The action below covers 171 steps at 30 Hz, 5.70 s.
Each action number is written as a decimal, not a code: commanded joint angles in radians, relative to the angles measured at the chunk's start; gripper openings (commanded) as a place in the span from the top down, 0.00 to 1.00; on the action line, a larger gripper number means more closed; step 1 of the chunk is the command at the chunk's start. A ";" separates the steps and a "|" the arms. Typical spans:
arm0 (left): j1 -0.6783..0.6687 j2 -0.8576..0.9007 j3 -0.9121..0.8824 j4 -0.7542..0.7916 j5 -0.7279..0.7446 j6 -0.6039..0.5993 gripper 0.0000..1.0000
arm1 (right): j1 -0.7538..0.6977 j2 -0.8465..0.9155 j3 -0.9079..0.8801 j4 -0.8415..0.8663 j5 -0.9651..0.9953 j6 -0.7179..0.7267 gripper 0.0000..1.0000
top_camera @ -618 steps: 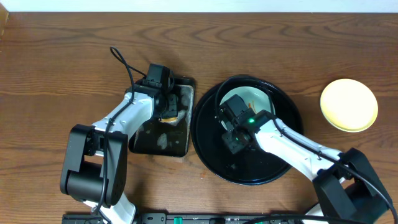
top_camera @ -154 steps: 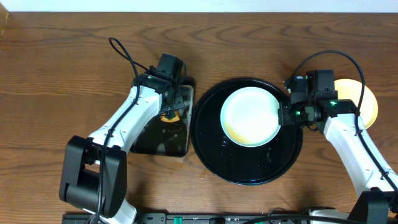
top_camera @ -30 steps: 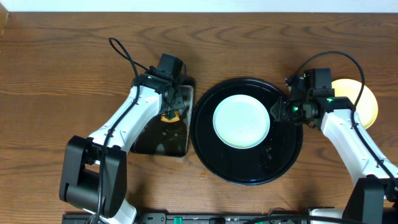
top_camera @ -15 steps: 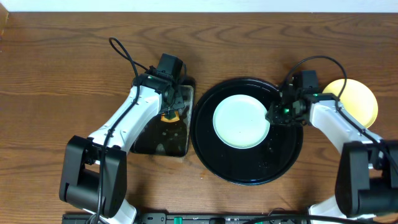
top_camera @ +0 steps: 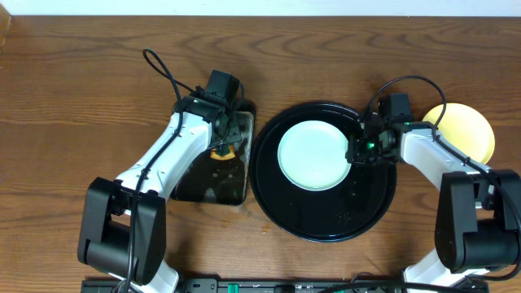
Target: Clean dirty plates on tray and stack at the side
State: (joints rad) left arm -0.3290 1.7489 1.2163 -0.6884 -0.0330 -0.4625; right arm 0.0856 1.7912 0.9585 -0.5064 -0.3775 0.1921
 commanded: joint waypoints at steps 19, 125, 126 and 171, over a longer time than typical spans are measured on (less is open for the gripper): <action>0.002 -0.010 -0.008 -0.003 -0.012 0.017 0.90 | -0.008 -0.216 -0.006 -0.005 0.129 -0.085 0.99; 0.002 -0.010 -0.008 -0.005 -0.012 0.017 0.90 | -0.151 -0.444 0.009 0.057 0.774 0.193 0.99; 0.002 -0.010 -0.008 -0.006 -0.012 0.017 0.90 | -0.194 -0.439 0.009 0.065 0.748 0.204 0.99; 0.002 -0.009 -0.018 0.017 -0.013 0.089 0.91 | -0.529 -0.206 0.008 0.056 0.286 0.145 0.64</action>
State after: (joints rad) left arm -0.3290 1.7489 1.2160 -0.6857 -0.0326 -0.4400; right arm -0.4786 1.5776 0.9543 -0.4408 -0.0185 0.4026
